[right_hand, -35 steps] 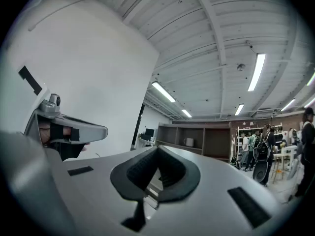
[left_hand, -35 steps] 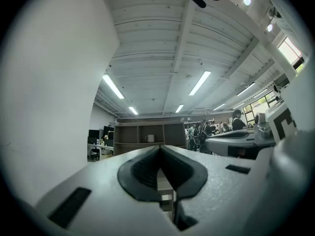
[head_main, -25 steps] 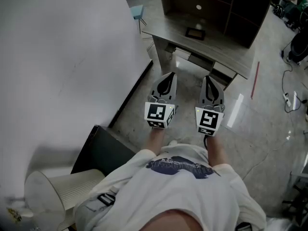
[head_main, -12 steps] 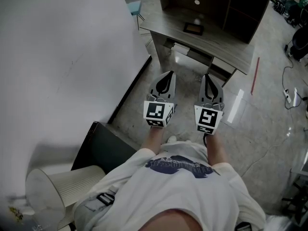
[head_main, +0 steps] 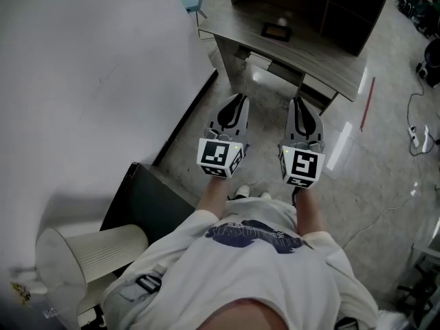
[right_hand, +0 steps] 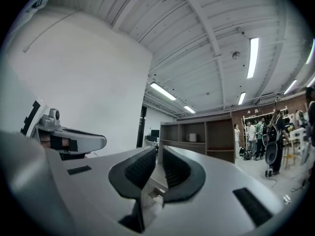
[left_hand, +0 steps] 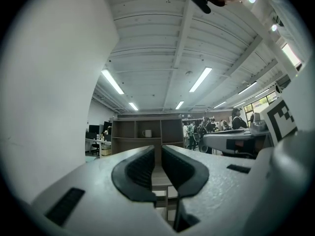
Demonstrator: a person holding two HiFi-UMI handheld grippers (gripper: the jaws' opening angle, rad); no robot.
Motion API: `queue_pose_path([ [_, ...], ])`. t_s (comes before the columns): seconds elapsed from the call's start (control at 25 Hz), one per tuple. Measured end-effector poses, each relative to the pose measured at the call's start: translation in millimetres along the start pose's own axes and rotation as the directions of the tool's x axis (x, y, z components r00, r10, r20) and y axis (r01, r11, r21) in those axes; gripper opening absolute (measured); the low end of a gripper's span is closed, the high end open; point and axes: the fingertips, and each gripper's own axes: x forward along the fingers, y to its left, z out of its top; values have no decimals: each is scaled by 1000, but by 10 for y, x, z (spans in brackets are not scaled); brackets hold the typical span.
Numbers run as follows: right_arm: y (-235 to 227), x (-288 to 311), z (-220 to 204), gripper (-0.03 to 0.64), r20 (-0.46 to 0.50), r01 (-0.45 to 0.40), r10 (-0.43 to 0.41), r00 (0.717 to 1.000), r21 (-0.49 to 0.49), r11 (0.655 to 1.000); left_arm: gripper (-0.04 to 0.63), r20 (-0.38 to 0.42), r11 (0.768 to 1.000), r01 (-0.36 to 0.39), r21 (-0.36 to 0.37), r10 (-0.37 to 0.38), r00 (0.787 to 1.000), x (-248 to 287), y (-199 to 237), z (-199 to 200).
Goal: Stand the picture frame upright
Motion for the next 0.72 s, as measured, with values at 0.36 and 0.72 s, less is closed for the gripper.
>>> queue_pose_path([
  [0.36, -253, 98, -78, 146, -11, -21, 21, 1000, 20, 1000, 154, -29, 999, -36, -5, 36, 999, 68, 88, -40],
  [0.72, -327, 509, -287, 153, -44, 11, -9, 999, 32, 999, 155, -55, 999, -33, -10, 33, 998, 415, 437, -234],
])
